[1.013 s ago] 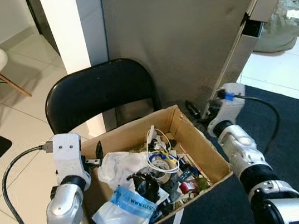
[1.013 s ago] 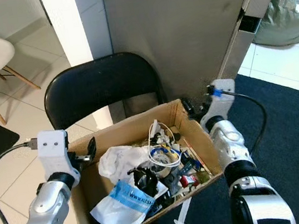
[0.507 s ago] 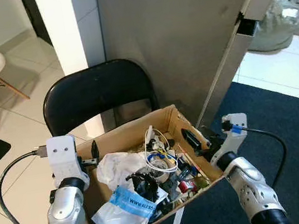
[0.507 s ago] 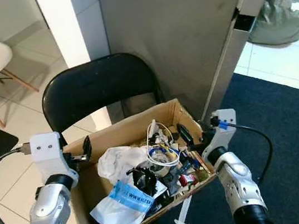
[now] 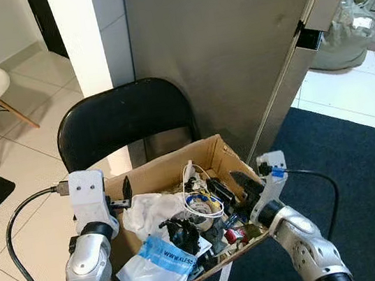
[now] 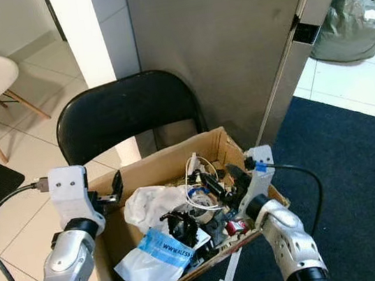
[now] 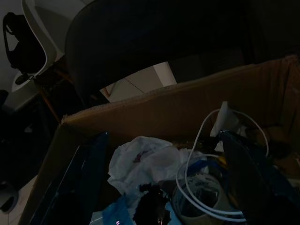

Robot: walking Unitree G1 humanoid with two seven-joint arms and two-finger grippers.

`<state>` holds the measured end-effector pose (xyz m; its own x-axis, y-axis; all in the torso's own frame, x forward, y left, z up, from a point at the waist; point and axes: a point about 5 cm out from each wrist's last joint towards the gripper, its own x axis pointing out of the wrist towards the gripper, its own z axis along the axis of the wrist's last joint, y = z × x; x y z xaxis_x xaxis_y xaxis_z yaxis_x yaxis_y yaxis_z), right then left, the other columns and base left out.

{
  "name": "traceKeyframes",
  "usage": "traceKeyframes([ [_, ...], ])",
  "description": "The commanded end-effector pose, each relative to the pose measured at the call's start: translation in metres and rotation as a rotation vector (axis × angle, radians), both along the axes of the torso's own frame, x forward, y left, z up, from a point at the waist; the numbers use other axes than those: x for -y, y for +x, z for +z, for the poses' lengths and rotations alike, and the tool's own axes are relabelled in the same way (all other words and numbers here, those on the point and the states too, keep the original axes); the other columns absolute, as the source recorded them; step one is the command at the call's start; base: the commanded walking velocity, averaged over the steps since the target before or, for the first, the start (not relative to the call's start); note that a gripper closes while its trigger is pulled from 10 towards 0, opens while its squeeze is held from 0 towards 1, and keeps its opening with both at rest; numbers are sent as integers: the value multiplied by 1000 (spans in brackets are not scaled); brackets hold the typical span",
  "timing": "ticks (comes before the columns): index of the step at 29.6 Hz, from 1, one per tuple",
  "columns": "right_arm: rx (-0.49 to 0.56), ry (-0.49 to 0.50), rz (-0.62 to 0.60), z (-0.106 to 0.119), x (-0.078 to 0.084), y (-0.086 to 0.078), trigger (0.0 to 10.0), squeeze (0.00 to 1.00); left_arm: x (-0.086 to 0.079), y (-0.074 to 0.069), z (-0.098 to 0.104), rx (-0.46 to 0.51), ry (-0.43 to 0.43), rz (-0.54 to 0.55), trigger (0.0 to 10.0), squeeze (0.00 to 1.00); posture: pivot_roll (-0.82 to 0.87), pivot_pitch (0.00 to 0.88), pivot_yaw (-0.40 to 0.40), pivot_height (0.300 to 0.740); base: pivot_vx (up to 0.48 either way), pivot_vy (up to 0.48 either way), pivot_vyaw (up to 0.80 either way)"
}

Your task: Picking trash to rubbish bin

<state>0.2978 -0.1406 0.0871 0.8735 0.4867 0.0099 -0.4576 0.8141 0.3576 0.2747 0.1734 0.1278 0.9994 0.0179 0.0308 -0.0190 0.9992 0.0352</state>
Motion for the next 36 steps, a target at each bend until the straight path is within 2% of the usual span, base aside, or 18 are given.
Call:
traceKeyframes([
  [1,-5,17,-17,0,1,-3,10000,0,-2,-1,-4,-23,5,1,10000,0,96,96,-15,740,0,0,0],
  [4,-1,34,-49,-1,2,-5,10000,0,-2,-1,-4,-34,16,-23,10000,0,106,105,29,740,0,0,0],
  [6,-3,40,-57,-2,3,-6,10000,0,-2,-1,-4,-35,21,-31,10000,0,106,105,29,740,0,0,0],
  [10,-6,47,-75,-5,3,-13,10000,0,-9,1,-6,-43,37,-31,10000,0,102,120,85,740,0,0,0],
  [14,-3,46,-98,-5,5,-16,10000,0,-13,3,-3,-24,16,-29,10000,0,97,128,100,740,0,0,0],
  [19,4,18,-143,-5,10,-16,10000,0,-16,3,-2,-2,-45,-15,10000,0,85,137,97,740,0,0,0],
  [21,26,1,-210,-2,18,-15,10000,0,-17,1,-5,-2,-78,-10,10000,0,78,144,90,740,0,0,0],
  [25,37,21,-275,3,26,-13,10000,0,-15,-2,-5,6,-106,-17,10000,0,79,146,79,740,0,0,0],
  [36,49,-13,-254,7,25,-9,10000,0,-18,-6,-6,13,-141,3,10000,0,76,162,62,740,0,0,0],
])
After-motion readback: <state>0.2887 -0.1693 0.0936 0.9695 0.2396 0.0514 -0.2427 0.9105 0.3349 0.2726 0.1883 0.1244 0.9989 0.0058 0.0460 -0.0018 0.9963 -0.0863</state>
